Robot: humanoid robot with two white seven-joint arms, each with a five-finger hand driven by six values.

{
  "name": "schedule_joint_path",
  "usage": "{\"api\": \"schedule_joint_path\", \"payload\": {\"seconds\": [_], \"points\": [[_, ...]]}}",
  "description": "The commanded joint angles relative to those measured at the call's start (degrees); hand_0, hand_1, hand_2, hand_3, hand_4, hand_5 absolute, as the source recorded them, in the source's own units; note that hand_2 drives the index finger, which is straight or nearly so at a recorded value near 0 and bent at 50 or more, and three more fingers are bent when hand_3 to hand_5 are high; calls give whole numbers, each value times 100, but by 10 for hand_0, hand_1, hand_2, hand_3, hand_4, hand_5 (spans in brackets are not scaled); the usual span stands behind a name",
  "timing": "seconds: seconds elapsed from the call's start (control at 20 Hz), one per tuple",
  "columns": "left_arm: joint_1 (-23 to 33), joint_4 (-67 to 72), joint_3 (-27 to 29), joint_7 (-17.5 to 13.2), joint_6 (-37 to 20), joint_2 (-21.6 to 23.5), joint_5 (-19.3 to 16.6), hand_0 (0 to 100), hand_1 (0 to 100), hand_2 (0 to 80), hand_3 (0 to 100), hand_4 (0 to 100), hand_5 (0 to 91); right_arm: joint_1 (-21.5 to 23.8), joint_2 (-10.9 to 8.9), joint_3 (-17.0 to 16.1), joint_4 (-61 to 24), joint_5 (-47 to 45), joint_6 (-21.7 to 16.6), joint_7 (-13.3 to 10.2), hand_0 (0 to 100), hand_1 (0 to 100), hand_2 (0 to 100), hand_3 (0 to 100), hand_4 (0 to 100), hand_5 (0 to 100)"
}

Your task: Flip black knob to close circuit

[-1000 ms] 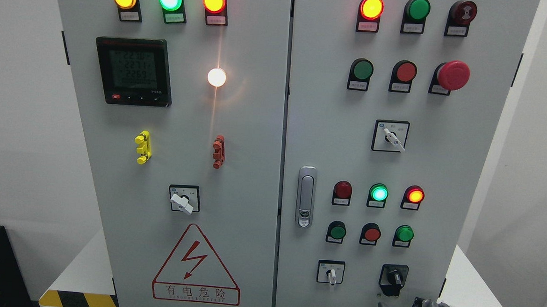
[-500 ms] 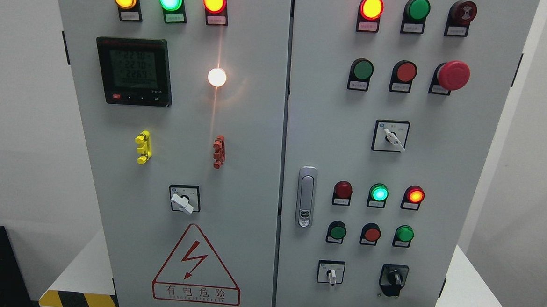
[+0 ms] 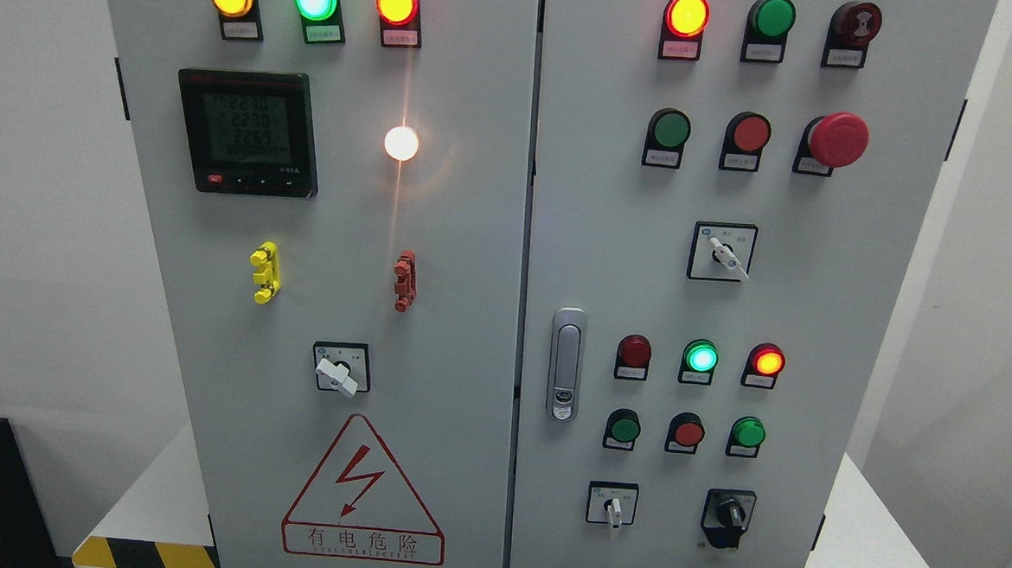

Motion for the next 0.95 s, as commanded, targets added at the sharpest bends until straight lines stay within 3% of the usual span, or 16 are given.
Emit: {"api": "schedule_joint_path", "payload": {"seconds": [0.0, 0.15, 0.35, 0.9], "points": [[132, -167, 0, -1, 5, 0, 0, 120, 556, 0, 0, 0, 0, 419, -13, 96, -389, -1310, -451, 269, 0, 53, 113, 232, 212, 106], [132, -167, 0, -1, 5, 0, 0, 120, 556, 0, 0, 0, 0, 534, -13, 114, -380, -1609, -707, 498, 0, 30, 59, 155, 119, 26], [132, -167, 0, -1, 5, 0, 0, 120, 556, 0, 0, 0, 0, 665, -13, 149, -380, -1847, -936, 717, 0, 2, 24, 92, 6, 0], [132, -167, 0, -1, 5, 0, 0, 120, 556, 0, 0, 0, 0, 727, -14, 299, -380, -1926, -989, 868, 0, 0, 0, 19, 0, 0]]}}
